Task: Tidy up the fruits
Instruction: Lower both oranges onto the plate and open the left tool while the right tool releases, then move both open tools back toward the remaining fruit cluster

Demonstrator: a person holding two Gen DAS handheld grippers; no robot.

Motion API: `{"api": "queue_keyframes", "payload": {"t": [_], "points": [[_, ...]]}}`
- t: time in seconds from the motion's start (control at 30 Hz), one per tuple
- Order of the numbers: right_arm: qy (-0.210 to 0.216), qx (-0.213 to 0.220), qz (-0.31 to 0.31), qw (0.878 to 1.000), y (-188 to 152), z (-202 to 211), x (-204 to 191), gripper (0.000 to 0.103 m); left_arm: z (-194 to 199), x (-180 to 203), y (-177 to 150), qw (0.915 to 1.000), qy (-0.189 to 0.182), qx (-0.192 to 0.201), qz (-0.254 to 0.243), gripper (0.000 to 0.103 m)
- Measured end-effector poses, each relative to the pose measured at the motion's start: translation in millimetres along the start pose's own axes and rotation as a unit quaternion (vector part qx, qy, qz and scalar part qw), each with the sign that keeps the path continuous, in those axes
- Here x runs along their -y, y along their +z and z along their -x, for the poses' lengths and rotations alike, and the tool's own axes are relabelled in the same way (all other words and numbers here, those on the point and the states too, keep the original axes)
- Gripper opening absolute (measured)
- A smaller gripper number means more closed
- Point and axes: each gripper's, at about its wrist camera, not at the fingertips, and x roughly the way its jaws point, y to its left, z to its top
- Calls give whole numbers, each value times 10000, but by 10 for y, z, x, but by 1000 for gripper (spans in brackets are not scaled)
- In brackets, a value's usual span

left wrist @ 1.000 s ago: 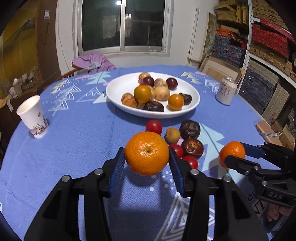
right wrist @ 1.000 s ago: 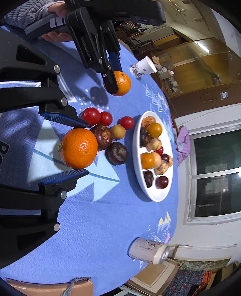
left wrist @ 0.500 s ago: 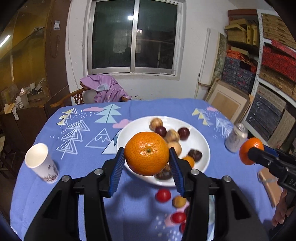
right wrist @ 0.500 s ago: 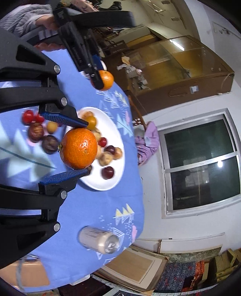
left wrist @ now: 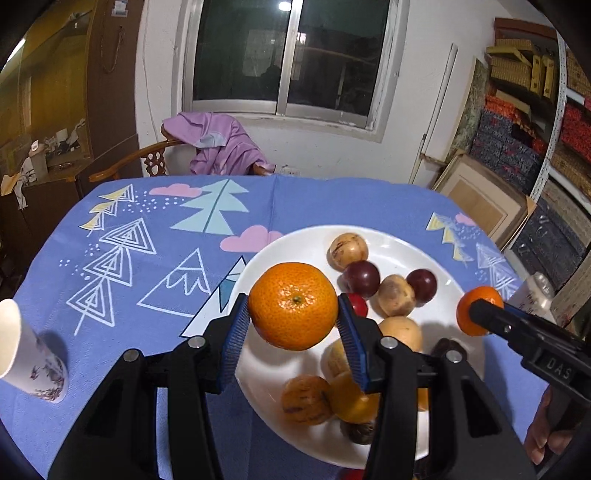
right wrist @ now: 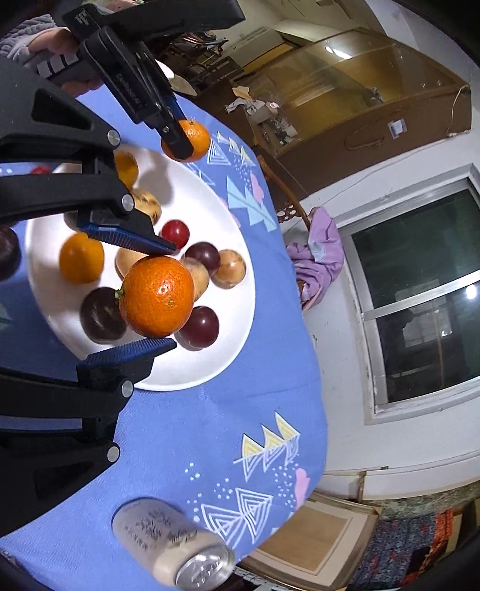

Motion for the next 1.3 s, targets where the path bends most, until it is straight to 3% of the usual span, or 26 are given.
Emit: {"api": "queue_keyframes", "payload": {"t": [0.37,0.4,0.43,0.53,0.7,1.03,1.3], "points": [[-194,-109,-89,9997,-72,-246,130,48,-387,-49,-31,9996,-7,-281,-19,47],[-185,-98,-103,9997,-69,-240,135,50,-386,-51,-40,9997,-18,-255,-12,49],[-169,-84,-117,9998,-67,-228,141,57,-375,-53,-42,9998,-9,-218,-7,57],[-126,-11,-155,9998,-64,-155,141,64,-294,-56,-32,10000,-6,-73,25,74],[-6,167,-147,9998,-26,28,99,66,-147,-65,-25,10000,-22,60,64,76],[240,474,98,9985,17,401,-158,76,246,-131,-12,9989,104,369,284,91],[446,658,293,9964,-50,915,-439,85,667,-169,-269,9984,66,397,386,96]]}}
